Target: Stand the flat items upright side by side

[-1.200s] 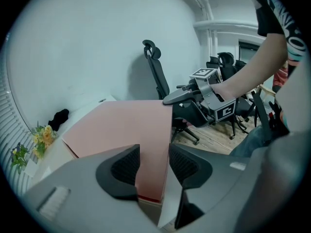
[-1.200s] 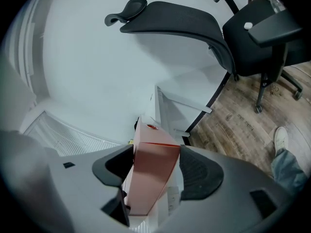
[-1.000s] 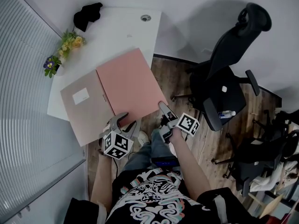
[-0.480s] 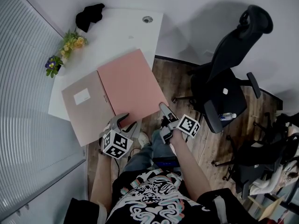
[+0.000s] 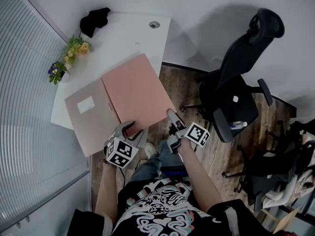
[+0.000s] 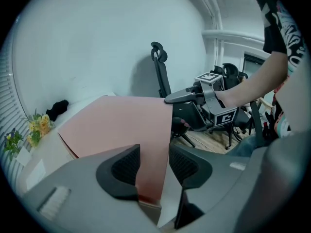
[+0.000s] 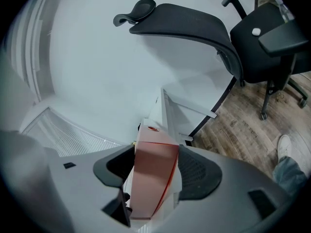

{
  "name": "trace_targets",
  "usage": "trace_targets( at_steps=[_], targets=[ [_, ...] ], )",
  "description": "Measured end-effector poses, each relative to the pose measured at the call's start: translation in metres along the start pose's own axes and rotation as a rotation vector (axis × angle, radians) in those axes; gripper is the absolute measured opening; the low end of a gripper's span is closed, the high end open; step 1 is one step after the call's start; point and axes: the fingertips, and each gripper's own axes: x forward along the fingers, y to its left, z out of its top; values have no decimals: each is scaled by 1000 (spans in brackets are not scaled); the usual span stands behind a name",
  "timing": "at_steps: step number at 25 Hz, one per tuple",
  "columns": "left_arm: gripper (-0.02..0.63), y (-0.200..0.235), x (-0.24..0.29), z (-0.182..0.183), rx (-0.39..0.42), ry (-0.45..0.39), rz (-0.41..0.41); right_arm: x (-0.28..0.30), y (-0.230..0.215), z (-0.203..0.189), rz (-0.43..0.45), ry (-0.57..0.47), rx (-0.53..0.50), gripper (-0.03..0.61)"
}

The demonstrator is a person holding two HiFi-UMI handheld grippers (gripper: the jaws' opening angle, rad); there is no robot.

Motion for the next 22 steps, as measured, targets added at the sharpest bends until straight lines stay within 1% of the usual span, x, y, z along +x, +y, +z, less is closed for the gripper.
trace_targets(
  at_steps=[6,22],
  targets=[
    [186,2,-1,4,-30,-25,-5,1,14,7,13,-15,-48,275],
    [186,4,-3,11,-73,-81,-23,-1,46,19,20,-35,-188,272]
  ],
)
